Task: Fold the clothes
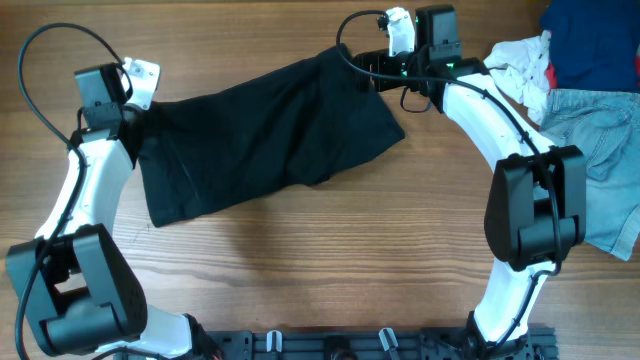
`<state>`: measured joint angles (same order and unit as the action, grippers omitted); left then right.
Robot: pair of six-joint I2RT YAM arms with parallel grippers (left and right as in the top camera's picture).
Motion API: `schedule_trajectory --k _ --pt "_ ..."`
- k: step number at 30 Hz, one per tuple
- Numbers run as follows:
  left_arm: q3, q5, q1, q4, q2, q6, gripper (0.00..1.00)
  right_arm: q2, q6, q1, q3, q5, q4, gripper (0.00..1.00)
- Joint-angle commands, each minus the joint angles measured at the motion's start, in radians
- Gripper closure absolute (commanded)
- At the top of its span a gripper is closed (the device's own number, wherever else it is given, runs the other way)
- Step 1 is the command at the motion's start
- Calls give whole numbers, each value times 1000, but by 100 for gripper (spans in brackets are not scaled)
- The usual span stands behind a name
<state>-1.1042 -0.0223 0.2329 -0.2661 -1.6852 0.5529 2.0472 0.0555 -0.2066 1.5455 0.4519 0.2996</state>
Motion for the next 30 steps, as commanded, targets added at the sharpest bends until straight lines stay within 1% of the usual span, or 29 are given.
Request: schedule_trajectory --k 1,4,6,7,8,10,11,14,15,17,20,23,30 --pt "-14 -21 10 -3 -5 -40 0 -2 -3 -3 8 9 2 0" --pt "-14 -21 8 -4 -5 -132 0 -2 -4 -2 8 9 14 0" --pt "-14 -21 8 -16 -3 -259 0 -2 -11 -2 8 9 40 0" --pt "-15 -21 8 -45 -2 -383 0 -2 -30 -1 8 9 62 0" --pt "-15 -20 8 -62 0 -428 0 -2 -35 -1 8 8 74 0" --pt "-15 -10 6 -123 5 -537 0 -2 -58 0 8 8 108 0" --pt "-14 10 5 -161 8 -573 0 -2 -62 1 8 8 125 1" --pt "-15 84 5 -291 27 -695 0 -2 -65 13 8 9 179 0" --pt "-18 116 5 -352 40 -763 0 -2 -72 21 8 9 204 0" --pt "-18 193 6 -432 71 -852 0 -2 -83 35 8 8 240 0" --pt "-18 283 6 -473 108 -908 0 -2 -101 58 8 9 274 0" --pt "-18 359 5 -472 132 -936 0 -2 -109 74 8 8 302 0" --pt "-18 362 -3 -482 133 -935 0 -3 -110 77 13 0 341 0"
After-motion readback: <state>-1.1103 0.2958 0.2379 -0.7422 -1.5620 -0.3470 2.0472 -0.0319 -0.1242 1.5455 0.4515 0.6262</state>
